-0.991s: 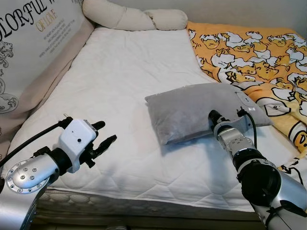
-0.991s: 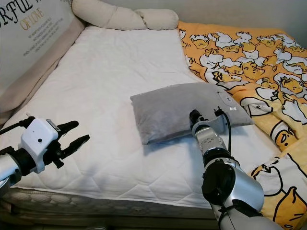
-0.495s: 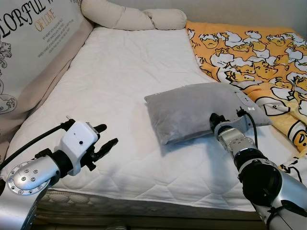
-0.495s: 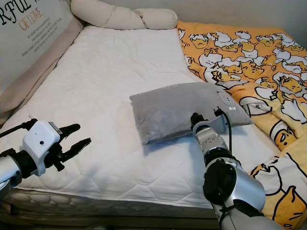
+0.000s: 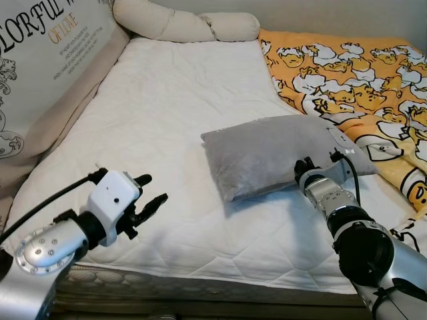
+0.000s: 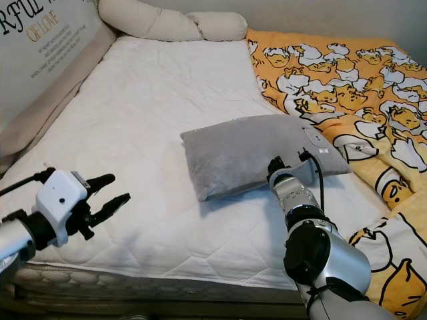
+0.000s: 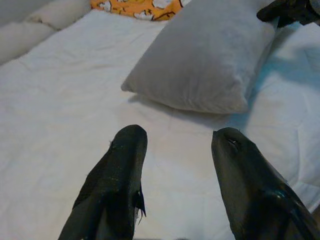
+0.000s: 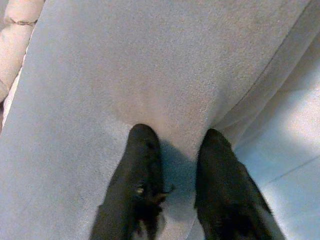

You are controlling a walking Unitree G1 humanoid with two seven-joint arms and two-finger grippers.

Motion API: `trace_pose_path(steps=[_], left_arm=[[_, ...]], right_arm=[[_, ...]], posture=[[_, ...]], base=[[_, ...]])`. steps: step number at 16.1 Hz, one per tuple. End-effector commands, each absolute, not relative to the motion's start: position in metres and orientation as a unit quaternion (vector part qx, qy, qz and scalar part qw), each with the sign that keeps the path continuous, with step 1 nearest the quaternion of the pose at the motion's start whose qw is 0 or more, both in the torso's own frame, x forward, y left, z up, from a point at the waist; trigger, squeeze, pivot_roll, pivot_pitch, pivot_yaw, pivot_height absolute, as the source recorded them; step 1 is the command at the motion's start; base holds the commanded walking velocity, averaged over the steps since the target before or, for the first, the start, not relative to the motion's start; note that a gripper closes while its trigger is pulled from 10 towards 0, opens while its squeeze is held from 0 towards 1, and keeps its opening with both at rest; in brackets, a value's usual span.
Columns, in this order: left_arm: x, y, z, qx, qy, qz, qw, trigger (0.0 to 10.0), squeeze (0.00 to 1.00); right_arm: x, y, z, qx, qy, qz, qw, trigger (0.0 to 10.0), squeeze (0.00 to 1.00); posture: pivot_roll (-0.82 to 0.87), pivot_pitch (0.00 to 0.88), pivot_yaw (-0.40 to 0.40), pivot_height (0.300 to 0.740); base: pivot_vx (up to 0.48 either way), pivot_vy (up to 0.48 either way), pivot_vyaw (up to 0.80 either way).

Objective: Clean up the room

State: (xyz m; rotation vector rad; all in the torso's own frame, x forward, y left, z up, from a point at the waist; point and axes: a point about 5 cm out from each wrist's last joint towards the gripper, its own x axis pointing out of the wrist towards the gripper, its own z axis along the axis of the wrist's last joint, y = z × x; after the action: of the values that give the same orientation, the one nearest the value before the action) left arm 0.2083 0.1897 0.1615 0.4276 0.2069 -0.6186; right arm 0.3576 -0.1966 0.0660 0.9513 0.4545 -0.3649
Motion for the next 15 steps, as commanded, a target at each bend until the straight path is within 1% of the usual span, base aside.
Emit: trace_pose_path(steps=[1, 5, 8, 10, 11, 12, 14, 15], left_arm=[[0.205, 0.189, 0.158, 0.207, 0.103, -0.295, 0.927, 10.0, 0.0], [0.204, 0.189, 0.148, 0.193, 0.106, -0.269, 0.938, 10.0, 0.0], [0.217, 0.186, 0.145, 0.189, 0.089, -0.257, 0.944, 10.0, 0.0], [0.226, 0.185, 0.147, 0.194, 0.076, -0.252, 0.945, 10.0, 0.0], [0.232, 0.186, 0.149, 0.198, 0.07, -0.246, 0.946, 10.0, 0.0], [0.236, 0.188, 0.149, 0.2, 0.066, -0.24, 0.948, 10.0, 0.0], [0.247, 0.196, 0.151, 0.217, 0.056, -0.201, 0.954, 10.0, 0.0], [0.25, 0.198, 0.152, 0.219, 0.052, -0.19, 0.956, 10.0, 0.0]], right_arm=[[0.362, -0.198, 0.074, 0.443, 0.211, -0.161, 0.856, 0.0, 0.0], [0.362, -0.202, 0.074, 0.445, 0.205, -0.158, 0.857, 0.0, 0.0], [0.36, -0.206, 0.073, 0.436, 0.207, -0.16, 0.861, 0.0, 0.0], [0.367, -0.2, 0.082, 0.409, 0.203, -0.124, 0.881, 0.0, 0.0], [0.374, -0.191, 0.093, 0.377, 0.199, -0.083, 0.901, 0.0, 0.0], [0.38, -0.182, 0.103, 0.356, 0.191, -0.048, 0.914, 0.0, 0.0], [0.396, -0.158, 0.134, 0.338, 0.158, 0.043, 0.927, 0.0, 0.0], [0.399, -0.152, 0.142, 0.334, 0.151, 0.065, 0.928, 0.0, 0.0]], posture=[[0.18, 0.0, -0.042, 0.74], [0.13, 0.0, -0.036, 0.74], [0.11, 0.0, -0.032, 0.74], [0.09, 0.0, -0.029, 0.74], [0.09, 0.0, -0.025, 0.74], [0.08, 0.0, -0.021, 0.74], [0.07, 0.0, -0.015, 0.74], [0.07, 0.0, -0.015, 0.74]], base=[[0.0, 0.0, 0.0], [0.0, 0.0, 0.0], [0.0, 0.0, 0.0], [0.0, 0.0, 0.0], [0.0, 0.0, 0.0], [0.0, 0.0, 0.0], [0.0, 0.0, 0.0], [0.0, 0.0, 0.0]])
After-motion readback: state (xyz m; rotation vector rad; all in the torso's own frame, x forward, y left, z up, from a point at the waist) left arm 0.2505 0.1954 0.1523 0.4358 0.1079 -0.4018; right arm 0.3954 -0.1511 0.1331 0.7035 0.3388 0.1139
